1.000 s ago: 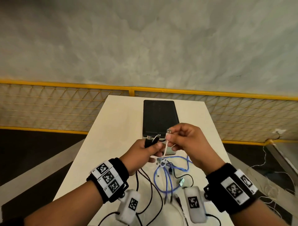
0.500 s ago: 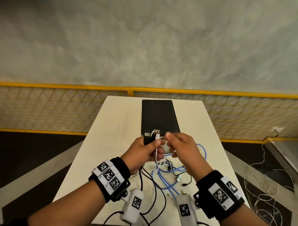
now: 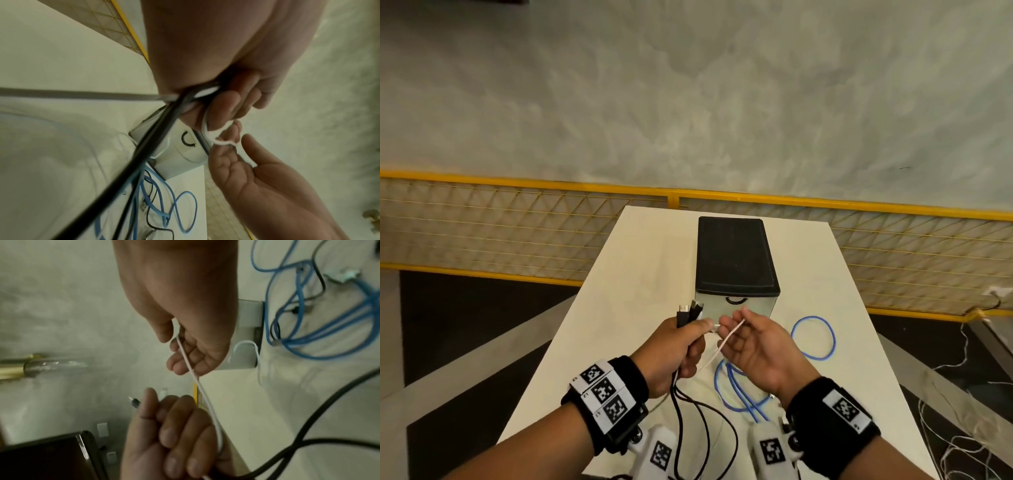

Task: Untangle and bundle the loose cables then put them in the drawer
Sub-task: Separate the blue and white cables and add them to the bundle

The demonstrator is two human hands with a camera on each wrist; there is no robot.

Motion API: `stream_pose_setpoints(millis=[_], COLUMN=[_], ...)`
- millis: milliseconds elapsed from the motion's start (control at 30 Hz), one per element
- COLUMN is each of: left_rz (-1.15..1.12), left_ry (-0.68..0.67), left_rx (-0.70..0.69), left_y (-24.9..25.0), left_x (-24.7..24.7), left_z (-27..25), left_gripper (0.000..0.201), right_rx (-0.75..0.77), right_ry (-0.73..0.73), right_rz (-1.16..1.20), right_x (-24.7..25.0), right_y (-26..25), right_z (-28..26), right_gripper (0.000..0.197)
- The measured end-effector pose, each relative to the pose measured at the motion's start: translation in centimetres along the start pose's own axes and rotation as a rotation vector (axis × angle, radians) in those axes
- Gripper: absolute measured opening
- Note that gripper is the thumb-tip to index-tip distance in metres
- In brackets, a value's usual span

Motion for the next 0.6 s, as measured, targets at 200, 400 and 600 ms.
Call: stream_pose_setpoints(millis=[200, 400, 600], left_rz=[0.171, 0.391, 0.335], left_ry=[-0.195, 0.09, 0.225], left_rx=[0.141, 0.2, -0.2], left_y=[-3.7, -5.1, 1.9], left_x=[5.0, 15.2, 8.3], left_z=[-3.2, -2.1, 0.1], left_gripper=[0.037, 0.039, 0.029], right_rx=[0.007, 0.02, 0.089], right_ry=[0.133, 0.135, -0.04], right_rz=[0.314, 0.253, 0.026], right_x=[2.9, 4.2, -0.3], right_y=[-2.0, -2.6, 0.4], right_z=[2.3, 3.0, 1.2], right_gripper=[0.026, 0.02, 0.014])
Point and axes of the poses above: each hand's wrist, its own z-axis towards the middle knuckle, its own x-axis out of the back of the hand, y = z × x, the point moved 10 cm from there along z, towards the middle knuckle, and after that the axes turned 8 degrees about y, right-handed, at the moved point
